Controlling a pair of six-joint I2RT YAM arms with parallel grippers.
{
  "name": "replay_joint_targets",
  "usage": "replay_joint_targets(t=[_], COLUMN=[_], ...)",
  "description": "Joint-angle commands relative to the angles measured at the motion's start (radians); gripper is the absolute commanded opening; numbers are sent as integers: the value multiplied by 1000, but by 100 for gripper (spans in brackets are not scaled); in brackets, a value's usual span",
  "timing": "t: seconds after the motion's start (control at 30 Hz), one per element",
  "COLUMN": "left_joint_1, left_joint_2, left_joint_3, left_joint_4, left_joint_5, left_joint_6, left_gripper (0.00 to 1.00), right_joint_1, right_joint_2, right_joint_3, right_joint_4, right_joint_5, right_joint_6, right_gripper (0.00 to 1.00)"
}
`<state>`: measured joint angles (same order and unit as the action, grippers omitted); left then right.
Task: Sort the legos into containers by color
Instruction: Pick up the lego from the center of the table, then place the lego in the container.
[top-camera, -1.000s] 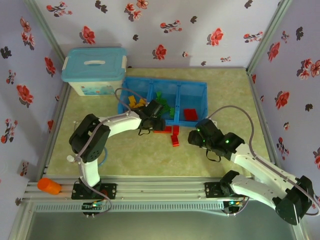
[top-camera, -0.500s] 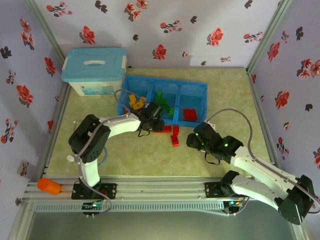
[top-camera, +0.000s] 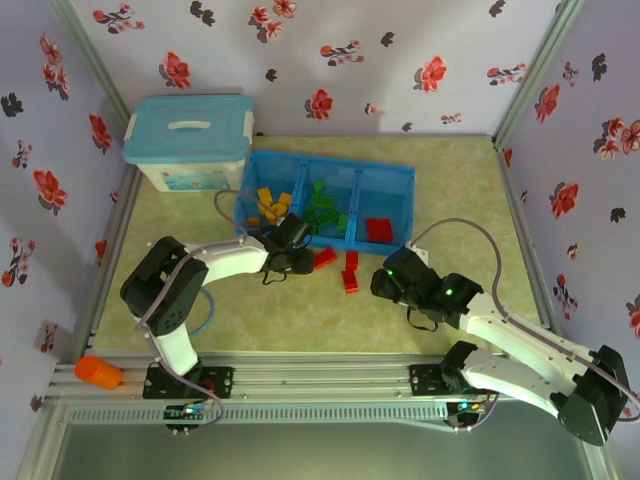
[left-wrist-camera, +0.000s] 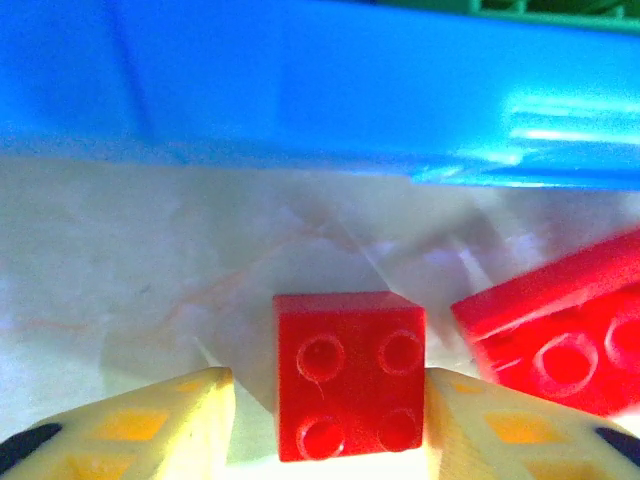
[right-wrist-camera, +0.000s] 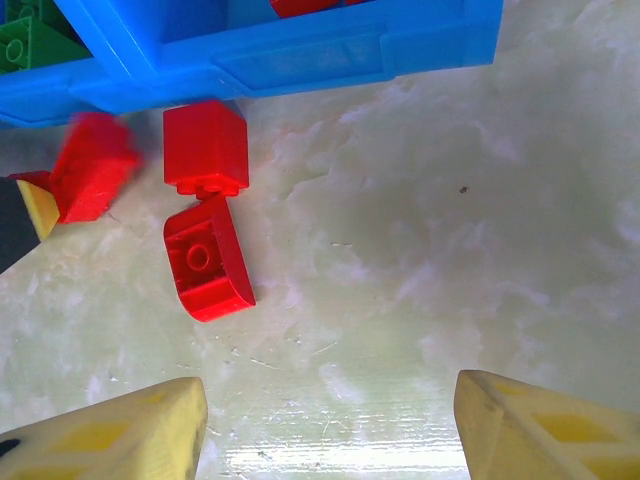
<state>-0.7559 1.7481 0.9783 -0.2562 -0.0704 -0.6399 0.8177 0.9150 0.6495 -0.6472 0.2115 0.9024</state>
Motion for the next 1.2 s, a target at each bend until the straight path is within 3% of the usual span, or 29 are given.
replay_joint_targets(t=[0.0,0.47,0.63,0.73,0.93,1.17], left_joint_1=[10,24,-9,-39,-73,-132], left_joint_2=[-38,-12,-72,-125,-127,50], left_joint_3=[-28,38,34,51,205,512], left_joint_4=[-29,-67,-88,-113,-162,-254], left_joint_5=[-26,-33,-45,-62,-54,-28], left_joint_6=[-11,36,44,50,82,131], left_gripper=[49,38,34,33,33,32], right_joint_1=[12,25,19,-12,-54,-54], right_joint_2=[6,5,-108,-191,-228,-273], right_joint_3=[-5,-5,34,27,-49,-89], right_joint_4=[12,0,-190,-242,-203,-197], right_joint_5=[34,45,207,223,130,88], right_joint_6=[22,30,43,40,48,67], right_gripper=[67,66,66,66,65,65])
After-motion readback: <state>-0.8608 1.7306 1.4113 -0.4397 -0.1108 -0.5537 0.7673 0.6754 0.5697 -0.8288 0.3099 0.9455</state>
